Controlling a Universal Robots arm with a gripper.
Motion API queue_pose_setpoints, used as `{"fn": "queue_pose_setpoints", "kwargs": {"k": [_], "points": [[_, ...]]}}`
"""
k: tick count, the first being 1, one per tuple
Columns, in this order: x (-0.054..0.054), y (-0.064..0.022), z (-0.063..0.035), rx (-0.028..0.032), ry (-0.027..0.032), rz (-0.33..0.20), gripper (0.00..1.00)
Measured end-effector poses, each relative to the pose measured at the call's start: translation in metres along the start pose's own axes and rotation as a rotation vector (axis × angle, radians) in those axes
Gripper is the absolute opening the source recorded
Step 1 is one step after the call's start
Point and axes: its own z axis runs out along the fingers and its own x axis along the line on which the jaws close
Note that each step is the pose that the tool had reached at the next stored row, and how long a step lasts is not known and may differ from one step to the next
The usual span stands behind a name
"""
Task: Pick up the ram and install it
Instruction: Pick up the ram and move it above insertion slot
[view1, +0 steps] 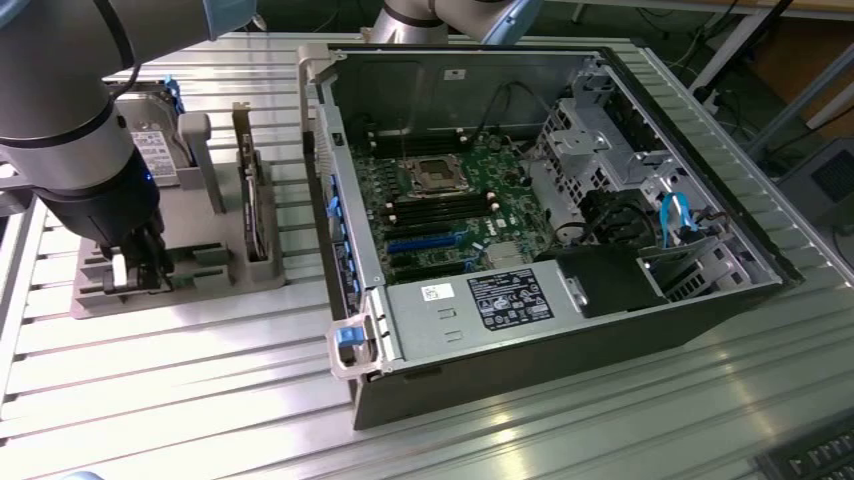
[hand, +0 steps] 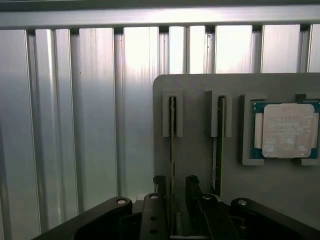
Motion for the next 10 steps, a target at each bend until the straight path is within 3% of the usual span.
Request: {"fn": "queue_pose_setpoints", "kwargs": {"k": [10], "points": [[-0.0003, 0.0001, 0.0042, 0.0023, -0.0002, 0.000, 0.30]]}}
